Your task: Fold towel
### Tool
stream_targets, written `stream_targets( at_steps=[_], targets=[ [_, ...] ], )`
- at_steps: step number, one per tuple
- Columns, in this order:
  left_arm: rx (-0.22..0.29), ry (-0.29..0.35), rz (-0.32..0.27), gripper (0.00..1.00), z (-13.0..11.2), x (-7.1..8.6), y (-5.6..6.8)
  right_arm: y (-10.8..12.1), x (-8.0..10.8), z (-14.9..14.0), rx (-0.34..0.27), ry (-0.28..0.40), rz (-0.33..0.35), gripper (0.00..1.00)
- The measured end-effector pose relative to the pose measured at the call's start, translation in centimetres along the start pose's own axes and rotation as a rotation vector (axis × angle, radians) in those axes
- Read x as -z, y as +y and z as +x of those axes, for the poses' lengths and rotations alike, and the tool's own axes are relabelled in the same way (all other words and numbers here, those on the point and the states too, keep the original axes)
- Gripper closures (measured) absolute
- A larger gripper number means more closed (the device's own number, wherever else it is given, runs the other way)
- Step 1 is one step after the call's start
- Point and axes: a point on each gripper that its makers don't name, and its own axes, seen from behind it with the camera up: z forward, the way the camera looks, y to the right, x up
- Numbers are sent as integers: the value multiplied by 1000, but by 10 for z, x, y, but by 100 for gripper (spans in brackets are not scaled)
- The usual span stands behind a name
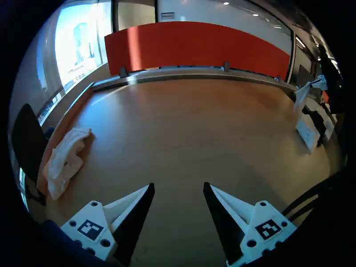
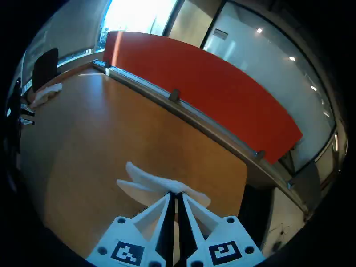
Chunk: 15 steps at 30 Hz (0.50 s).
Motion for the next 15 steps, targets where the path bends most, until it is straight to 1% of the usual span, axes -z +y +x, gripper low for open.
stream_targets(
  at_steps=[6,15],
  targets=[
    [-5,-2,-4,19,0,0,1,-2,9,-14,-10,-12,-3,95],
    [-14,-1,-19,19,-1,0,7,-6,34,-58,-42,-53,-22,95]
  ],
)
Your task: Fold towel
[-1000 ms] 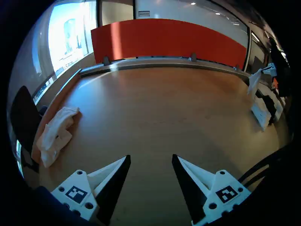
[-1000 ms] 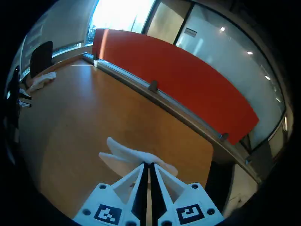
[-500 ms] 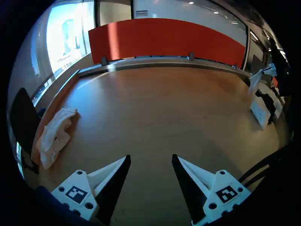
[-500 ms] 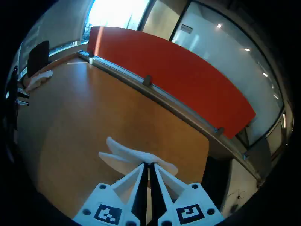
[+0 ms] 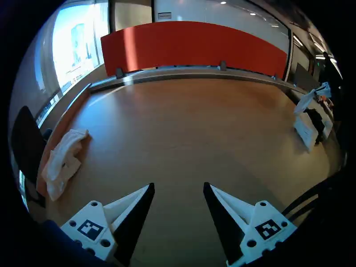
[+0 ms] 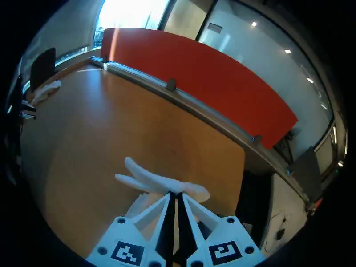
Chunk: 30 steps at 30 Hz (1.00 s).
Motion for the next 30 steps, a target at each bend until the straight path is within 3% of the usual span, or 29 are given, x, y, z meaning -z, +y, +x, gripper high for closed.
stream_targets(
  at_steps=[13,30],
  targets=[
    [-20,-2,-16,19,-4,2,10,1,16,-88,-99,-114,-37,95],
    [-29,-2,-6,19,-6,10,6,3,7,-137,-162,-202,-75,95]
  ],
)
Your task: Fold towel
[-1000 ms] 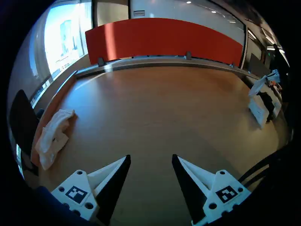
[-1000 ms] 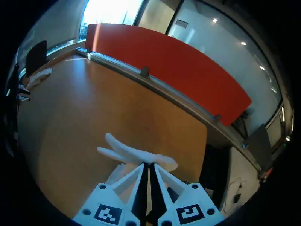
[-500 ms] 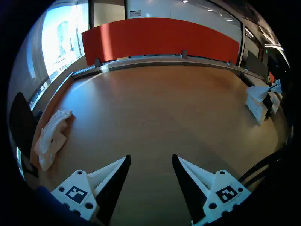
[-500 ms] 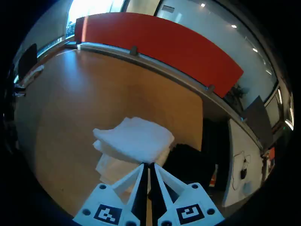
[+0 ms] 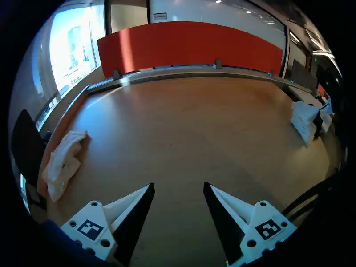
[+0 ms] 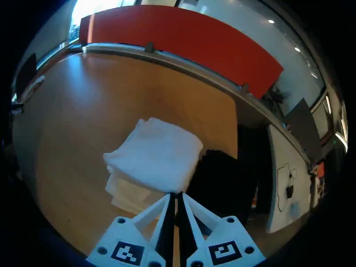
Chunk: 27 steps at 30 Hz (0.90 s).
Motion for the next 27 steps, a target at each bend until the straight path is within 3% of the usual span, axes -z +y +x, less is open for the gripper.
stream_targets(
  at_steps=[27],
  targets=[
    [-7,-11,9,19,-1,0,-1,-1,-33,-56,-131,-150,-25,95]
  ],
)
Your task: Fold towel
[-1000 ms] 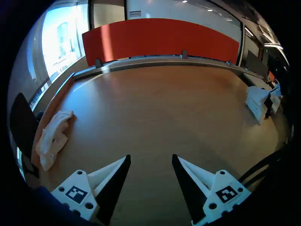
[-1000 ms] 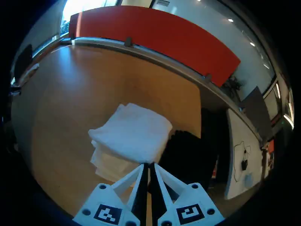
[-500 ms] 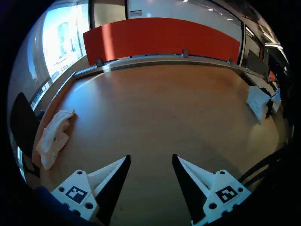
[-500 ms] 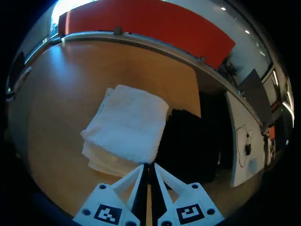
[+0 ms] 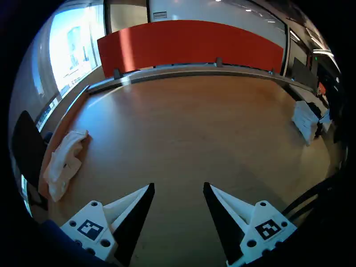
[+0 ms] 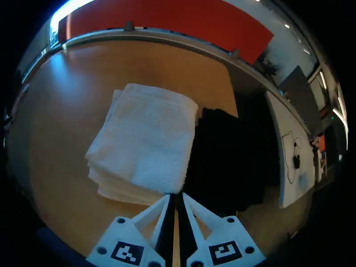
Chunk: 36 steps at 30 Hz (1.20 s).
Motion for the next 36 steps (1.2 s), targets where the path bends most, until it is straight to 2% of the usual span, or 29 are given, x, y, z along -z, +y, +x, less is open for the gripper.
stream_targets(
  at_steps=[15,18,20,22,26,30,33,36],
  targets=[
    [0,-1,-2,19,2,-3,2,4,3,-2,-5,12,-34,89],
    [0,0,-5,19,4,-4,3,8,5,-3,-7,14,-50,81],
    [-1,0,-6,19,4,-4,3,9,7,-3,-8,18,-58,71],
    [-2,1,-8,19,4,-5,3,11,8,-2,-9,22,-64,65],
    [-2,2,-10,19,5,-5,4,11,10,0,-7,30,-72,38],
    [0,4,-11,19,5,-5,4,9,12,3,-6,41,-72,30],
    [1,6,-12,19,6,-5,4,7,14,4,-7,49,-73,16],
    [1,8,-13,19,7,-5,4,4,15,6,-8,59,-71,14]
  ],
)
